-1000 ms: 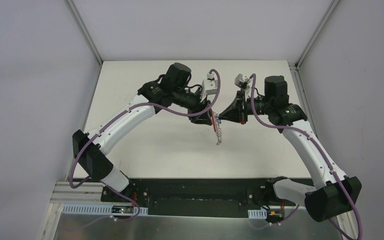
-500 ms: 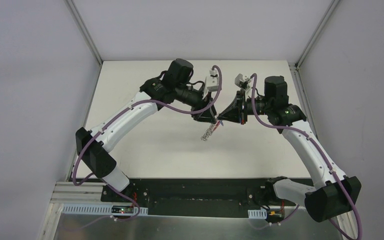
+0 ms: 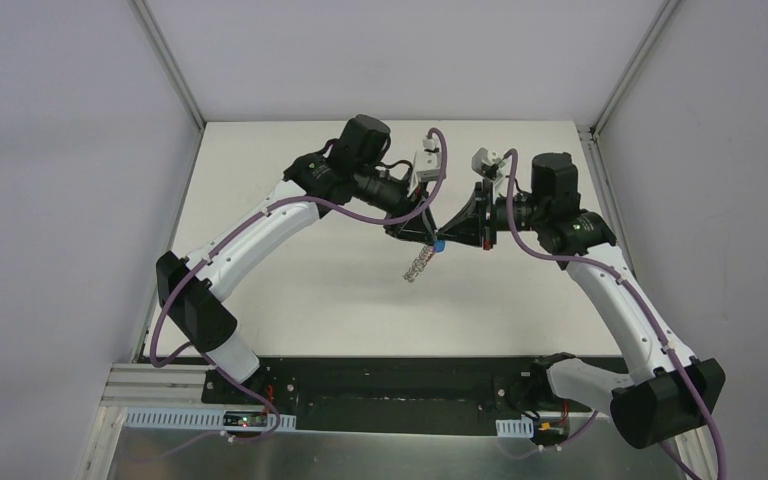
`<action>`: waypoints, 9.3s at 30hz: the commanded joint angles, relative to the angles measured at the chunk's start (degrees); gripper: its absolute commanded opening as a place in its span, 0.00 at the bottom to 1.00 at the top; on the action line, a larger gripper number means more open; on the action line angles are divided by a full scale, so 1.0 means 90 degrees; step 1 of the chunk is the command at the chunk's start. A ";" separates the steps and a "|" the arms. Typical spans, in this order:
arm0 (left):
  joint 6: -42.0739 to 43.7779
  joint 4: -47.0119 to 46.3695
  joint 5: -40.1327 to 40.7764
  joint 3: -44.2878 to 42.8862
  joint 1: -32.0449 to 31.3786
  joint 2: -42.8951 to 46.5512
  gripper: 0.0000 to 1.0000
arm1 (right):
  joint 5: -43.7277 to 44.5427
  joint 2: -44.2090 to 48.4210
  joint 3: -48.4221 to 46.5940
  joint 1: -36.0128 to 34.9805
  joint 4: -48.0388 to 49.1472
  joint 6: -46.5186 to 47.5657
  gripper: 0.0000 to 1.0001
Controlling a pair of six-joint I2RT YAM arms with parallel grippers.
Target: Put the keys on the keyring
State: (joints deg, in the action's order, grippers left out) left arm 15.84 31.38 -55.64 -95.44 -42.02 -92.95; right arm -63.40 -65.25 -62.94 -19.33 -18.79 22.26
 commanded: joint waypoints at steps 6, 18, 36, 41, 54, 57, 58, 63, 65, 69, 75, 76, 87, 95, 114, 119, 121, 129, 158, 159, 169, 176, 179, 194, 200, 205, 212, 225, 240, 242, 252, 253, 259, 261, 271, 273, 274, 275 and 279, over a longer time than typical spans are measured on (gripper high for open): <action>0.0099 0.0005 -0.0628 0.0108 0.0041 0.0356 0.27 | -0.0147 0.0262 -0.0035 0.0054 0.0254 0.0067 0.00; -0.0666 -0.1116 -0.0702 0.0747 0.0128 0.0596 0.11 | -0.0235 0.0240 0.0102 0.0134 0.0555 -0.0203 0.00; -0.0211 0.2142 0.0994 -0.1362 0.0005 -0.0127 0.00 | -0.0074 0.0382 0.0174 0.0135 0.0324 0.0210 0.25; -0.0090 0.3450 0.1190 -0.2409 -0.0100 -0.0618 0.00 | -0.0110 0.0343 -0.0009 0.0100 0.0259 0.0271 0.42; -0.0168 0.3993 0.1501 -0.2997 -0.0339 -0.1020 0.00 | -0.0473 0.0222 -0.0165 -0.0041 0.0445 0.0123 0.47; -0.0191 0.3920 0.1455 -0.2999 -0.0357 -0.1037 0.00 | -0.0474 0.0196 -0.0093 -0.0094 0.0498 0.0119 0.46; -0.0190 0.3918 0.1415 -0.2999 -0.0360 -0.1047 0.00 | -0.0444 0.0178 -0.0074 -0.0113 0.0518 0.0110 0.45; -0.0170 0.3916 0.1211 -0.2980 -0.0392 -0.1107 0.00 | -0.0408 0.0065 -0.0090 -0.0242 0.0572 0.0110 0.45; -0.0189 0.3878 0.1155 -0.2989 -0.0399 -0.1132 0.00 | -0.0409 0.0027 -0.0115 -0.0302 0.0530 0.0154 0.44; -0.0224 0.3843 0.0989 -0.2999 -0.0398 -0.1161 0.00 | -0.0341 -0.0023 -0.0126 -0.0406 0.0452 0.0248 0.42; -0.0241 0.3824 0.0993 -0.2998 -0.0397 -0.1220 0.00 | -0.0449 -0.0064 -0.0126 -0.0476 0.0395 0.0289 0.35; -0.0255 0.3816 0.1013 -0.3008 -0.0398 -0.1225 0.00 | -0.0476 -0.0059 -0.0121 -0.0485 0.0387 0.0297 0.34; -0.0276 0.3789 0.1120 -0.3019 -0.0399 -0.1294 0.00 | -0.0586 -0.0149 -0.0087 -0.0590 0.0285 0.0377 0.24; -0.0314 0.3694 0.1188 -0.3029 -0.0395 -0.1347 0.00 | -0.0766 -0.0152 -0.0040 -0.0625 0.0252 0.0378 0.23; -0.0394 0.2533 0.0856 -0.1894 -0.0276 -0.0652 0.00 | -0.1275 0.0158 0.0644 -0.0118 0.2002 -0.1250 0.21; -0.0434 0.2446 0.0848 -0.1793 -0.0280 -0.0609 0.00 | -0.1283 0.0133 0.0636 -0.0113 0.2058 -0.1362 0.22; -0.0444 0.2456 0.0835 -0.1790 -0.0281 -0.0622 0.00 | -0.1286 0.0122 0.0640 -0.0108 0.2059 -0.1370 0.21; -0.0474 0.2419 0.0770 -0.1801 -0.0245 -0.0615 0.00 | -0.1185 0.0189 0.0779 -0.0062 0.2058 -0.1301 0.20; -0.0607 0.2210 0.0673 -0.1697 -0.0155 -0.0570 0.00 | -0.1155 0.0153 0.0782 0.0040 0.2000 -0.1229 0.00; -0.0617 0.2203 0.0669 -0.1699 -0.0150 -0.0576 0.00 | -0.1138 0.0151 0.0774 0.0039 0.2008 -0.1245 0.00; -0.0178 0.1836 0.0441 -0.1410 0.0092 -0.0205 0.11 | -0.0798 0.0051 0.0306 0.0077 0.1993 -0.1443 0.00; 0.0135 0.0645 0.0391 -0.0435 0.0166 0.0508 0.26 | -0.0713 -0.0072 0.0144 0.0094 0.2058 -0.1706 0.00; 0.0105 0.0094 0.0382 -0.0033 0.0177 0.0701 0.30 | -0.0721 -0.0093 0.0130 0.0090 0.2283 -0.1838 0.00; 0.1015 -0.0232 -0.0011 0.0483 0.0235 0.0767 0.38 | -0.1120 -0.0037 0.0325 0.0153 0.2835 -0.2248 0.00; 0.0824 -0.0612 -0.0218 0.0808 0.0235 0.0796 0.34 | -0.1198 -0.0034 0.0458 0.0176 0.3164 -0.2454 0.00; 0.0631 -0.0734 -0.0339 0.0769 0.0235 0.0748 0.30 | -0.1218 -0.0057 0.0525 0.0185 0.3262 -0.2451 0.00; 0.0532 -0.0742 -0.0402 0.0649 0.0245 0.0704 0.24 | -0.1264 -0.0063 0.0633 0.0219 0.3377 -0.2665 0.00; 0.0260 -0.0813 -0.0468 0.0492 0.0245 0.0604 0.01 | -0.1247 -0.0116 0.0711 0.0252 0.3444 -0.2692 0.00; 0.0939 0.2366 0.1394 -0.1110 -0.0043 0.0413 0.00 | -0.0860 0.0169 0.0383 0.0307 0.1512 -0.0709 0.24; 0.1052 0.2783 0.1730 -0.1479 -0.0132 0.0249 0.00 | -0.0820 0.0222 0.0291 0.0304 0.1305 -0.0503 0.31; 0.1093 0.4173 0.3063 -0.3153 -0.0538 -0.0578 0.00 | -0.0718 0.0224 -0.0257 0.0080 0.0212 0.0581 0.42; 0.1068 0.4280 0.3215 -0.3272 -0.0582 -0.0644 0.00 | -0.0673 0.0241 -0.0263 0.0063 0.0163 0.0659 0.42; 0.0818 0.4920 0.3852 -0.3862 -0.0719 -0.1046 0.00 | -0.0469 0.0343 -0.0025 0.0029 0.0169 0.0853 0.42; 0.0726 0.4918 0.3948 -0.3836 -0.0729 -0.1085 0.00 | -0.0437 0.0369 0.0062 0.0022 0.0208 0.0861 0.41; 0.0777 0.5428 0.5227 -0.4268 -0.0932 -0.1488 0.00 | -0.0026 0.0379 0.0229 0.0005 0.0490 0.0619 0.40; 0.0787 0.5580 0.5369 -0.4277 -0.0941 -0.1570 0.00 | 0.0096 0.0415 0.0280 0.0003 0.0491 0.0613 0.39; 0.0809 0.5664 0.5446 -0.4263 -0.0936 -0.1613 0.00 | 0.0144 0.0441 0.0323 0.0013 0.0486 0.0620 0.39; 0.0828 0.5712 0.5526 -0.4239 -0.0943 -0.1645 0.00 | 0.0178 0.0465 0.0352 0.0015 0.0486 0.0622 0.38; 0.0887 0.5874 0.5802 -0.4201 -0.0946 -0.1742 0.00 | 0.0225 0.0536 0.0420 0.0034 0.0368 0.0718 0.37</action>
State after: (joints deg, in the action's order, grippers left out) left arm 23.24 80.49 -8.29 -131.74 -50.28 -108.27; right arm -62.02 -62.28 -59.44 -19.00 -15.97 27.49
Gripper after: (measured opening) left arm 0.008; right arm 0.379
